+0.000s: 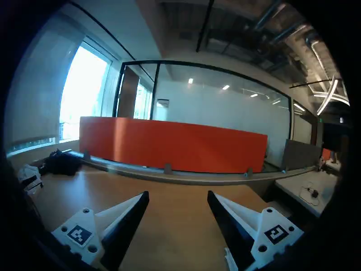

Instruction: Fold towel

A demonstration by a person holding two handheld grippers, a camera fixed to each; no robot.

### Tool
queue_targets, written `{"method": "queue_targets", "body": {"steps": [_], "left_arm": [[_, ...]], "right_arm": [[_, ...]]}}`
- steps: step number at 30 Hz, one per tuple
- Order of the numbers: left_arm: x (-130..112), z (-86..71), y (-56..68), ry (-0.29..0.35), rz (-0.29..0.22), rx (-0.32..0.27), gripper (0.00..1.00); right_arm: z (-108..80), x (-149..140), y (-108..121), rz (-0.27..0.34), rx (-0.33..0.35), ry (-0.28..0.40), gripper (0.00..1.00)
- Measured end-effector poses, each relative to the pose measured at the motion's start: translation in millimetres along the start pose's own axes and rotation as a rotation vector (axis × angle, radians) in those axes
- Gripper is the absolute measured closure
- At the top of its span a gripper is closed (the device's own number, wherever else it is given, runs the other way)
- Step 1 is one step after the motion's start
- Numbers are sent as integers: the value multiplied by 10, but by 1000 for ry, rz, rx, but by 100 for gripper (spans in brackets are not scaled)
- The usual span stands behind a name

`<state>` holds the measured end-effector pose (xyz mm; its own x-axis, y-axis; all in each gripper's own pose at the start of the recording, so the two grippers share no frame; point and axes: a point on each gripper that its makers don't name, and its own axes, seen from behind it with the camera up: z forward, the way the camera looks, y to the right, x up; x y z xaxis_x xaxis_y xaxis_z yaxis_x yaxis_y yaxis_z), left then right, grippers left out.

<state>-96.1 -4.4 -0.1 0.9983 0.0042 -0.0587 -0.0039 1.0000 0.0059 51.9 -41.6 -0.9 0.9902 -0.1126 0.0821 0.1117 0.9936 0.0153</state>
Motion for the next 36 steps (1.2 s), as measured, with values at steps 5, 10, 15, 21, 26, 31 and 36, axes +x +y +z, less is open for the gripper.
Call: {"method": "queue_targets", "body": {"steps": [5,10,15,21,26,31,36], "left_arm": [[-34,10,-24,-9,-7,5,13],[-70,12,-59,-23,-8,14,13],[-81,20,-53,-28,-7,12,13],[-88,27,-52,-28,-6,11,12],[-93,24,-53,-28,-6,12,12],[-98,22,-52,-28,-6,12,10],[-102,28,-54,-28,-6,12,4]], "right_arm": [[-1,-5,-20,-3,4,1,0],[23,-40,-33,-5,10,-3,0],[36,-47,-54,-3,20,-5,0],[42,6,-37,3,28,8,0],[39,116,13,11,33,31,0],[33,162,67,11,34,45,0],[20,164,129,13,30,68,0]]}}
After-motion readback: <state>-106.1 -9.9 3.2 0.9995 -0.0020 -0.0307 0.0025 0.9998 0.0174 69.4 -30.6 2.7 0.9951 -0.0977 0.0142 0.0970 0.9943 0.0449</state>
